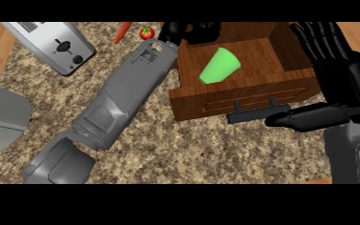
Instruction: Pick up the cup, place it into the drawer and close the drawer
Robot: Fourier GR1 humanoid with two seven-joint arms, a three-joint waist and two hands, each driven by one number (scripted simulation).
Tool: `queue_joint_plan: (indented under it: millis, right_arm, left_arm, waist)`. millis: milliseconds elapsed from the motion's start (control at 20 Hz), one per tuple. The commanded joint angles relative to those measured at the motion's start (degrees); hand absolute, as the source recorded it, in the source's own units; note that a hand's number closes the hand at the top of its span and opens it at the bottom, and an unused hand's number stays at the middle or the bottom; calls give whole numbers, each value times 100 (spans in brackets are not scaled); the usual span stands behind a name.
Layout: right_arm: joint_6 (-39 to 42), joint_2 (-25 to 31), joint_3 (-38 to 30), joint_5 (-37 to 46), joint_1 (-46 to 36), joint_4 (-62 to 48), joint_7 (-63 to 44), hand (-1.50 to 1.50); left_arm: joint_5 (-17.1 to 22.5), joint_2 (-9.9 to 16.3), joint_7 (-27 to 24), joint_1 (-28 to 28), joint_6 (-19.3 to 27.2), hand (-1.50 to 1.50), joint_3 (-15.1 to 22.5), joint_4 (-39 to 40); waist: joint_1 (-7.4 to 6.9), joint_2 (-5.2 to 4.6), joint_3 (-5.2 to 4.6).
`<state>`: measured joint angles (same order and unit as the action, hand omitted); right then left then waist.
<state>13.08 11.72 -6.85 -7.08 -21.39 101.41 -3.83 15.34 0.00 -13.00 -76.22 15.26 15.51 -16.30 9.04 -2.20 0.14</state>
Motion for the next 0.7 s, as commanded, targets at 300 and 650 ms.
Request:
queue_joint_plan:
  millis: [300, 650]
  right_arm:
    - [531, -325, 577, -508, -243, -72, -38, -150]
    - [1697, -99, 1308, -1210, -151, 13, -483, 150]
  left_arm:
    - [883, 0, -396, 445, 11, -150, 159, -327]
    - [1635, 0, -1080, 349, -74, -150, -49, -758]
  waist:
    - [345, -101, -7]
    - [210, 12, -15]
